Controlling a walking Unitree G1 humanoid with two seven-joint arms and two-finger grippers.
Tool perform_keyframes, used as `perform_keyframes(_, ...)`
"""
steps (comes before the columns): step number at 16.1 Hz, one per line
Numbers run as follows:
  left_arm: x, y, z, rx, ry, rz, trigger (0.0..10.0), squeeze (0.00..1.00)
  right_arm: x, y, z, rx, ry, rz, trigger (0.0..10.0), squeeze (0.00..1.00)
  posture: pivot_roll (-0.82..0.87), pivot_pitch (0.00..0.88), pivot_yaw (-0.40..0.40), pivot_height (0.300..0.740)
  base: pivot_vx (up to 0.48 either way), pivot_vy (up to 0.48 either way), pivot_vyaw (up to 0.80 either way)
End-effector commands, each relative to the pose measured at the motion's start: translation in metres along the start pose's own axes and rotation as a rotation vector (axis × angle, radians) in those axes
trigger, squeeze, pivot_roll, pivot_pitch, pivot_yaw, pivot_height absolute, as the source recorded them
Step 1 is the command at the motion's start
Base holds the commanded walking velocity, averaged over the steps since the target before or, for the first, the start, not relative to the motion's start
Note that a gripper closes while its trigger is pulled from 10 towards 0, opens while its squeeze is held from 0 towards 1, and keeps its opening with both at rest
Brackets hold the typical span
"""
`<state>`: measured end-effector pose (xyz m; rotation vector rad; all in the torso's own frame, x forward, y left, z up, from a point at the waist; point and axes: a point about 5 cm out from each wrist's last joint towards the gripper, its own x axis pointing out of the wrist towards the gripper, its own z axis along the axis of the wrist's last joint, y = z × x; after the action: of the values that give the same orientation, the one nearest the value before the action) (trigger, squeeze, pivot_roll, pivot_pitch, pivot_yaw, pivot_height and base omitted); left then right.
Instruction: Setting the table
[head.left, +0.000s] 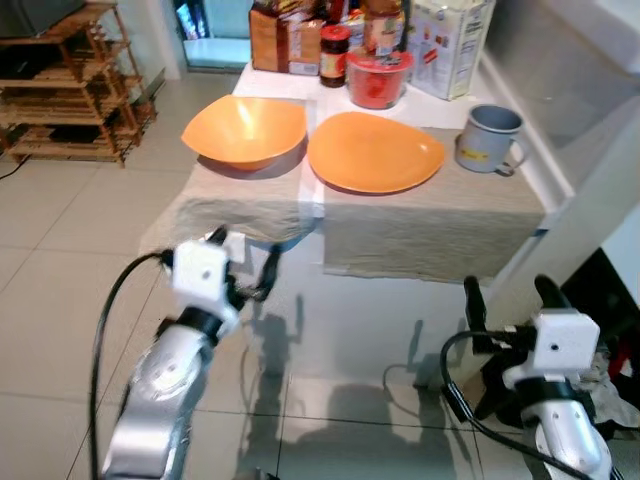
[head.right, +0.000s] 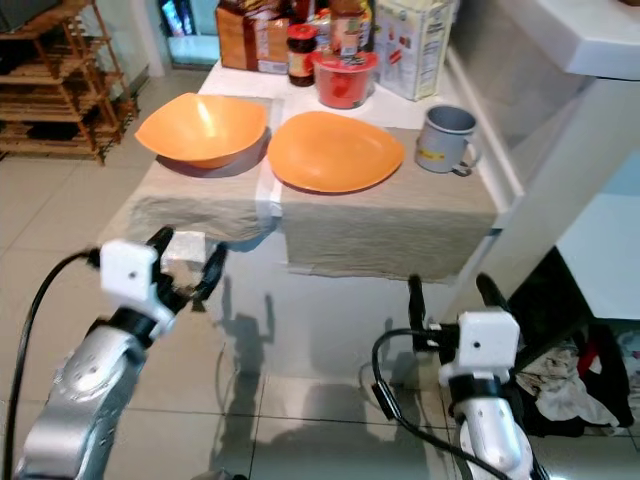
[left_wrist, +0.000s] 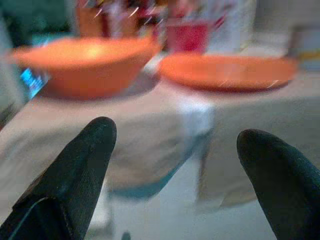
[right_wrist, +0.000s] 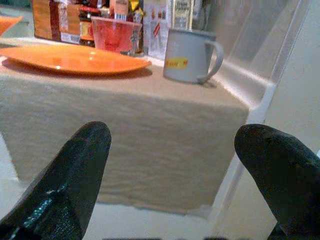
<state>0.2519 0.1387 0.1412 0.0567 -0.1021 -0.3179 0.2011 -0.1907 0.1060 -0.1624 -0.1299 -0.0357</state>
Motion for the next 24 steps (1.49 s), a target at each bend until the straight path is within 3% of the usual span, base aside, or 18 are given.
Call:
perform_keyframes(1, 0.007, -0.009, 0.021, 0.047, -0.086, -0.031, 10.0, 0.0, 0.004, 0.003, 0.005, -0.017, -0.035, 0.013, 10.0, 0.0, -0.04, 0.003, 0.008, 0.74, 0.48, 0.0, 0.0)
perform_keyframes(4, 0.011, -0.014, 0.038, 0.083, -0.155, -0.061, 10.0, 0.0, 0.008, 0.001, 0.012, -0.034, -0.081, -0.005, 10.0, 0.09, -0.04, 0.002, 0.008, 0.74, 0.48, 0.0, -0.59)
perform_keyframes(8, 0.021, -0.016, 0.058, 0.108, -0.212, -0.084, 10.0, 0.0, 0.017, -0.002, 0.027, -0.035, -0.144, -0.022, 10.0, 0.12, -0.04, 0.0, 0.011, 0.74, 0.48, 0.0, -0.53)
perform_keyframes(9, 0.024, -0.016, 0.057, 0.103, -0.209, -0.086, 10.0, 0.0, 0.018, -0.001, 0.026, -0.031, -0.132, -0.025, 10.0, 0.05, -0.03, 0.0, 0.013, 0.74, 0.48, 0.0, 0.0)
perform_keyframes(15, 0.025, -0.012, 0.053, 0.073, -0.184, -0.008, 10.0, 0.0, 0.02, 0.006, 0.025, -0.026, -0.112, 0.006, 10.0, 0.02, -0.03, 0.0, 0.003, 0.74, 0.314, 0.0, 0.0)
perform_keyframes(19, 0.037, -0.001, 0.048, 0.042, -0.078, 0.02, 10.0, 0.0, 0.019, 0.013, 0.027, -0.013, -0.112, 0.05, 10.0, 0.02, -0.03, 0.0, -0.003, 0.74, 0.0, 0.0, 0.0)
perform_keyframes(20, 0.042, 0.006, 0.043, -0.039, 0.0, 0.038, 10.0, 0.0, 0.018, 0.016, 0.026, -0.004, -0.104, 0.065, 10.0, 0.03, -0.02, 0.0, -0.003, 0.74, 0.0, 0.0, 0.0)
perform_keyframes(24, 0.04, 0.013, 0.03, -0.168, 0.151, 0.065, 10.0, 0.0, 0.017, 0.019, 0.023, 0.008, -0.088, 0.081, 10.0, 0.03, -0.01, 0.0, 0.0, 0.74, 0.0, 0.0, 0.0)
